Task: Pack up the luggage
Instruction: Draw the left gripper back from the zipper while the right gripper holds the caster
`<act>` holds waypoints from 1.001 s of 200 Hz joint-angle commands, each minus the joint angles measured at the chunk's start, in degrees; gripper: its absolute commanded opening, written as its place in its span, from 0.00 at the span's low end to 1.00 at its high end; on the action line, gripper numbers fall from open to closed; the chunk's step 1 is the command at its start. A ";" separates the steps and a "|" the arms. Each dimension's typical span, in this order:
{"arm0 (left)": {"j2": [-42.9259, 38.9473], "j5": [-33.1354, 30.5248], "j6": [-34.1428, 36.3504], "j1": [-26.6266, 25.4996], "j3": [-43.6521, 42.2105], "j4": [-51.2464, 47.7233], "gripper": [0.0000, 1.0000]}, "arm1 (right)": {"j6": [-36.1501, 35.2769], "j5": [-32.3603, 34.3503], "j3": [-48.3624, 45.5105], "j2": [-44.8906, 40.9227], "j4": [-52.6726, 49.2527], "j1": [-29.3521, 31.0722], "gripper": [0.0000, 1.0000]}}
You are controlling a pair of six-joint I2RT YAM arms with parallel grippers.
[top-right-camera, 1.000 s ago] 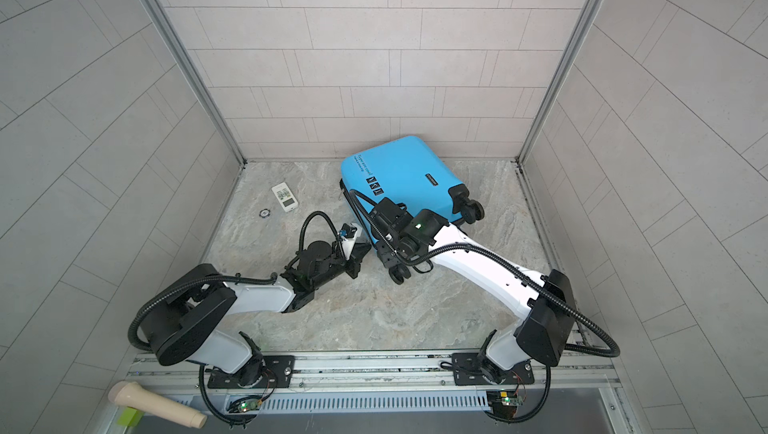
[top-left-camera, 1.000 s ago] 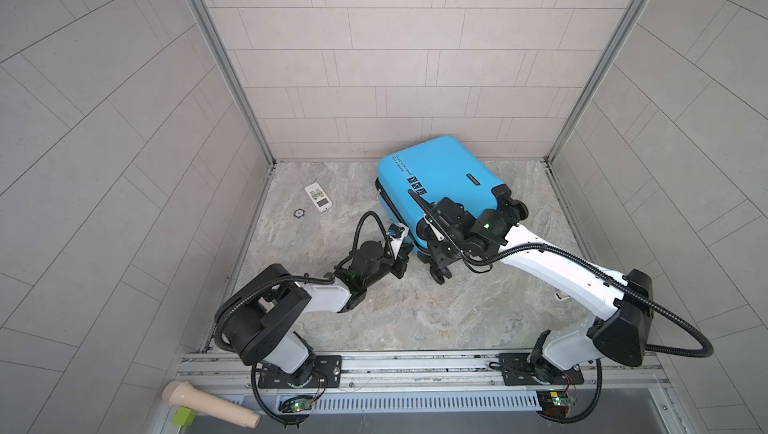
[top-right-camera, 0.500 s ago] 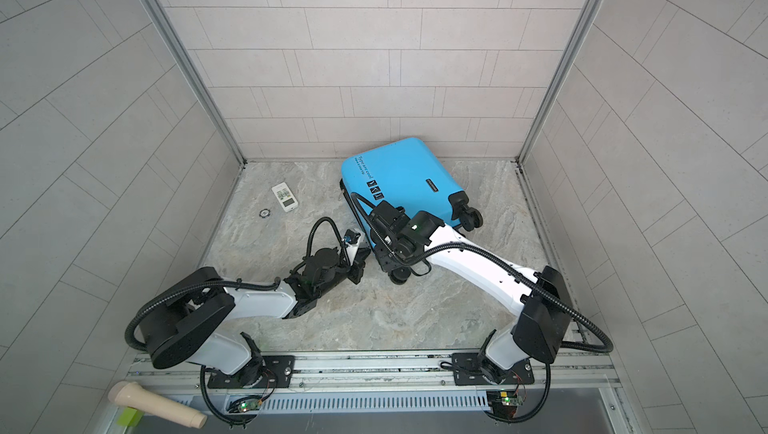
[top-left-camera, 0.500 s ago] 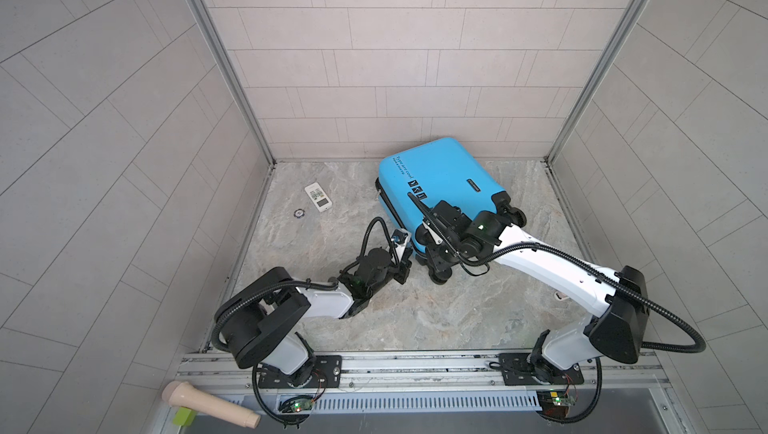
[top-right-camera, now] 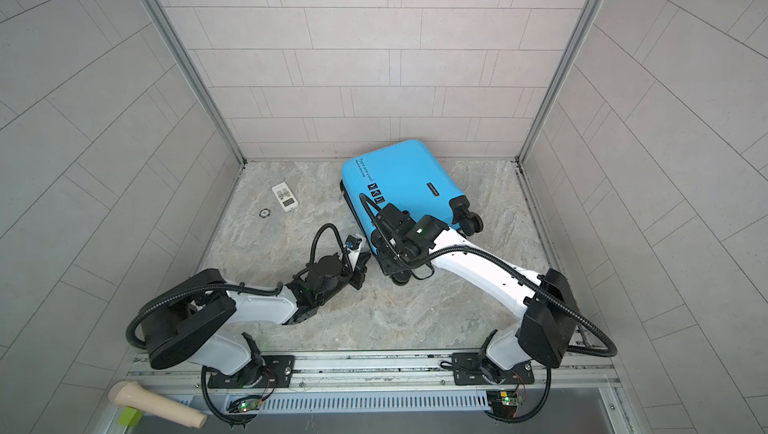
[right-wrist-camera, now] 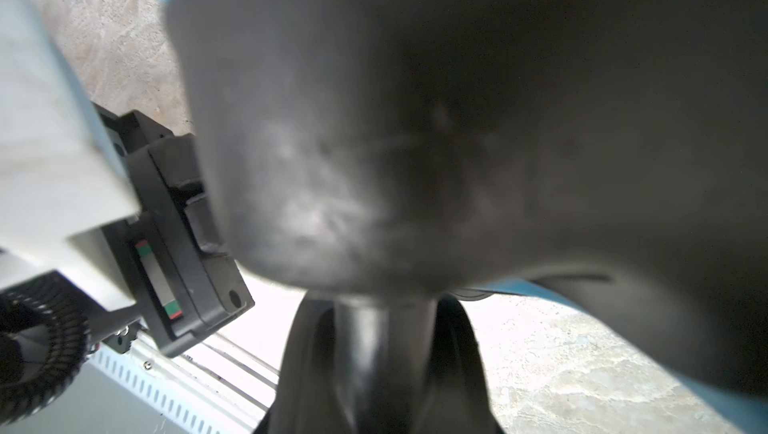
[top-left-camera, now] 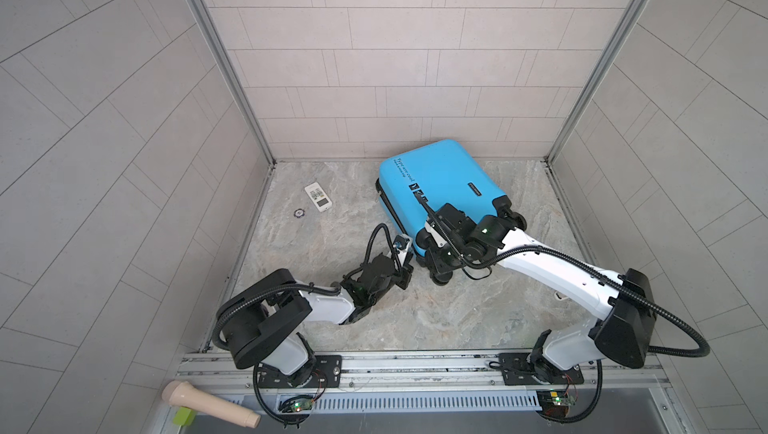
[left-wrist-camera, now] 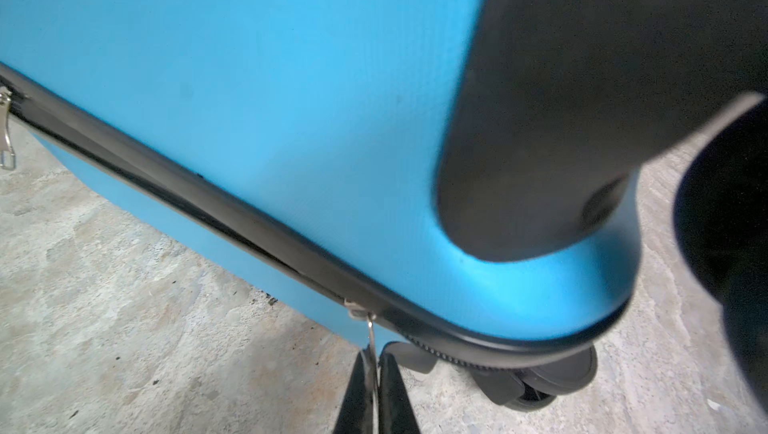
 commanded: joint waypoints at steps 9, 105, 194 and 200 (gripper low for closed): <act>-4.17 18.13 2.04 -6.02 -0.43 2.44 0.00 | -3.61 1.28 3.89 -3.15 15.16 -2.67 0.00; -6.05 19.73 3.47 -6.02 2.11 -4.89 0.00 | -6.12 -3.74 8.96 0.36 15.85 -4.38 0.00; -21.42 -1.09 7.94 -5.76 -2.53 -11.91 0.08 | -5.43 -1.02 -0.30 -6.15 15.21 -4.39 0.00; -22.46 -1.56 8.91 -5.77 -2.53 -12.10 0.08 | -5.26 -0.94 -1.27 -6.96 15.37 -4.34 0.00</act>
